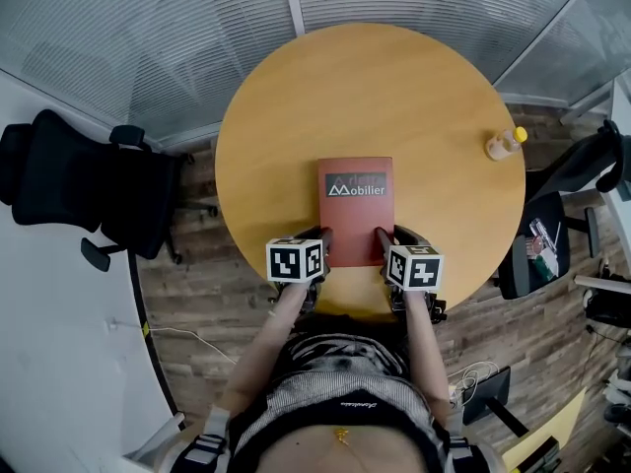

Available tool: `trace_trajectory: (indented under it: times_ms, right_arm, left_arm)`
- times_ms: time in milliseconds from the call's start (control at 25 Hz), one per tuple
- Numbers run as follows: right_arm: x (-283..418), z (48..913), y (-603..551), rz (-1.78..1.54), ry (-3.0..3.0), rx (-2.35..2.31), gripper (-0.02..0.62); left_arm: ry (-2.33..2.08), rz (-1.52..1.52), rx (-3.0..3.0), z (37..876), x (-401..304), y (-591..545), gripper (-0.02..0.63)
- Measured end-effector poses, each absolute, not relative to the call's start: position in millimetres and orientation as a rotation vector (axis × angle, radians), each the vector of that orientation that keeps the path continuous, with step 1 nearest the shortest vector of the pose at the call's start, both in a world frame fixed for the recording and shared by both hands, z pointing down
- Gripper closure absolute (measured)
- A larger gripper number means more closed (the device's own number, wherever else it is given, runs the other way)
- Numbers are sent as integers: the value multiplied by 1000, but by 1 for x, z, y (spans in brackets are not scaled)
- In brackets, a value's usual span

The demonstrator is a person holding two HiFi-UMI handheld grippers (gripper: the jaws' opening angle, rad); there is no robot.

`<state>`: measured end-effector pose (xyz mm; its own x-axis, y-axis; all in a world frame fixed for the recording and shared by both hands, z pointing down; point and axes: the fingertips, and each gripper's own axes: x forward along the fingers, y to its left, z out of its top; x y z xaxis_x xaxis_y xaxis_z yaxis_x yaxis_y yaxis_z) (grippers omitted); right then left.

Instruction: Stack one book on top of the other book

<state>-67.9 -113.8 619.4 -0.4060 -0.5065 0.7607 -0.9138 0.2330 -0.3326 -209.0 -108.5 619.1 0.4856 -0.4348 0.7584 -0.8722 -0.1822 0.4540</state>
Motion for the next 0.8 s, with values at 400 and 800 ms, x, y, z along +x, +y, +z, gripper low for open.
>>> trace_trajectory:
  times_ms: [400,800]
  right_arm:
    - [-70,650,-122,1130,-1961,1258,451]
    - [-69,656,-125,1144,-1994,1248,451]
  left_arm:
    - [-1067,622,1762,646,-210,-117,508]
    - [-1057,603,1763,654,-209,-118,506]
